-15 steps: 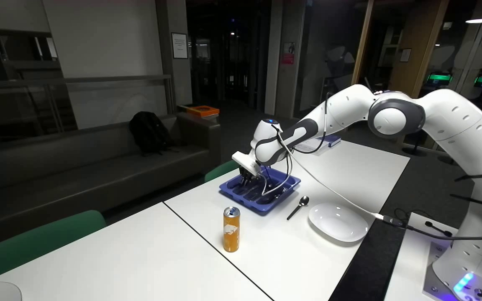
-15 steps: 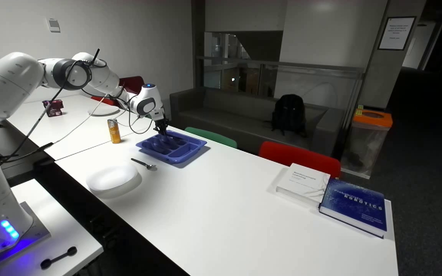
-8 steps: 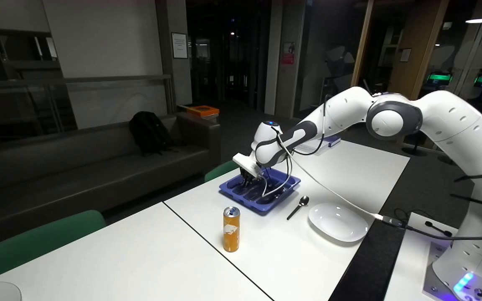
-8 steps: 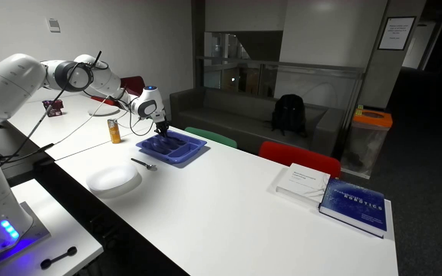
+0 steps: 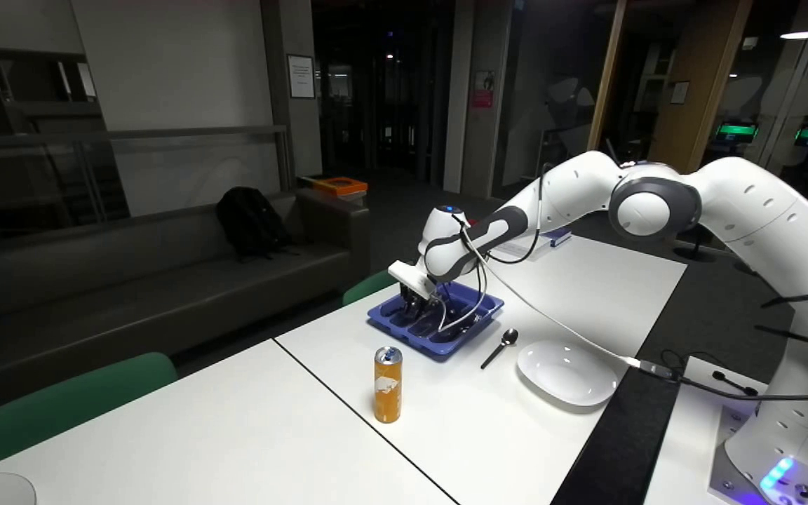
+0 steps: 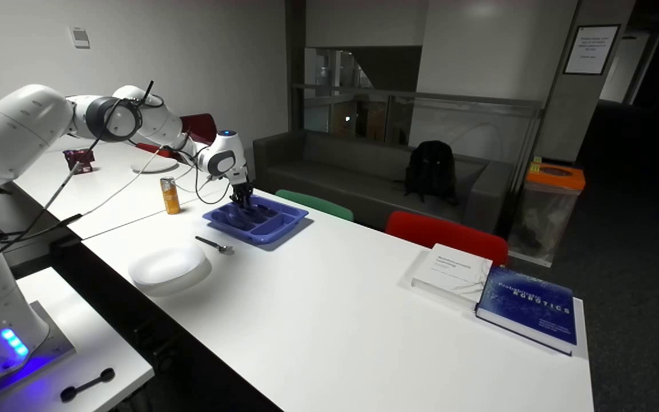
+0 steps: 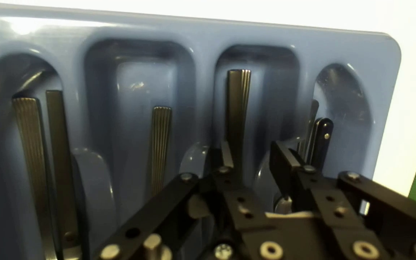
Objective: Put the knife in blue object
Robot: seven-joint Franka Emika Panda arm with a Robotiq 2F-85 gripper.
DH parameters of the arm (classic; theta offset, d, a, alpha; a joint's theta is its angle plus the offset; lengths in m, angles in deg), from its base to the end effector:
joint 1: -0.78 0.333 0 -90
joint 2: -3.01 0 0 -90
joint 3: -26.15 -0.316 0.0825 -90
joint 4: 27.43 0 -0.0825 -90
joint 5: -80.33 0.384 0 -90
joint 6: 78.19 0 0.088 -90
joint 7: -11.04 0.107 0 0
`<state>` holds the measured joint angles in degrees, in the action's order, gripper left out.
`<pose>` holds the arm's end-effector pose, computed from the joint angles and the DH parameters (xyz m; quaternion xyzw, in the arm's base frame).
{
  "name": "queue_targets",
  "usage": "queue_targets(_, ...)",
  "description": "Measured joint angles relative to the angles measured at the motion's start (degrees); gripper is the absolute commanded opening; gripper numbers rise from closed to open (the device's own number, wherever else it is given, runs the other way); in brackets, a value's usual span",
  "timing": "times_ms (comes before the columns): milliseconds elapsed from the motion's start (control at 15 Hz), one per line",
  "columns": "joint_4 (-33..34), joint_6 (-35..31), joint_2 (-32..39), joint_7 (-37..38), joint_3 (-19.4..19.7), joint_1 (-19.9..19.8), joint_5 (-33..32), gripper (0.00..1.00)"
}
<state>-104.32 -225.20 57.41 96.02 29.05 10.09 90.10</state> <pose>0.7560 0.0921 0.1798 -0.7327 0.6655 -0.0696 0.1241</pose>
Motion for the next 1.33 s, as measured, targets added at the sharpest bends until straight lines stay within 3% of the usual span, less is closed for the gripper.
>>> queue_targets(333, 1.91, 1.57, 0.75, 0.07, 0.09, 0.00, 0.00, 0.99)
queue_targets(867, 3.36, 1.62, 0.10, 0.16, 0.54, 0.87, -0.42, 1.00)
queue_targets(1333, 1.52, 1.45, -7.24, 4.64, 5.48, 7.07, -6.32, 1.00)
